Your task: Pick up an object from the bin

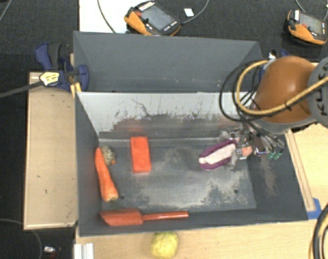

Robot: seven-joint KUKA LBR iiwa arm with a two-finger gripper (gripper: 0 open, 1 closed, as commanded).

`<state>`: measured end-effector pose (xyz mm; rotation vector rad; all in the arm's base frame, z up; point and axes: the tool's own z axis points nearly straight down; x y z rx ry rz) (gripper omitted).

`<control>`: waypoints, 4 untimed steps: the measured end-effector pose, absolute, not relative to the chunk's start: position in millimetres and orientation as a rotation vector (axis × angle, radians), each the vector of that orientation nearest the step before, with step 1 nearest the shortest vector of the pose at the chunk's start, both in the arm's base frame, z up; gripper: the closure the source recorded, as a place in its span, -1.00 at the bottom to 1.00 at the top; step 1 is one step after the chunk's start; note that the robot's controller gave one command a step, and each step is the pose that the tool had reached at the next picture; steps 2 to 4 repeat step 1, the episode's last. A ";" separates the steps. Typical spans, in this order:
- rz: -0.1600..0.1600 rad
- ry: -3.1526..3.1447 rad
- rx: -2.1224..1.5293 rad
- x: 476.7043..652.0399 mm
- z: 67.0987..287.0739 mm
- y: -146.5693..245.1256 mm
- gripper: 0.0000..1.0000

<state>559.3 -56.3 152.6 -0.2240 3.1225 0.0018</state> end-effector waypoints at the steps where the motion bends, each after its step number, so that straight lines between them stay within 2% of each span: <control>1: 0.002 3.121 -0.225 559.8 161.1 -56.3 1.00; 4: 0.002 3.121 -0.225 559.8 161.1 -56.3 1.00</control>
Offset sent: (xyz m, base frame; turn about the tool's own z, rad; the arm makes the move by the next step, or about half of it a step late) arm 0.0003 0.0000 0.0073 -0.0003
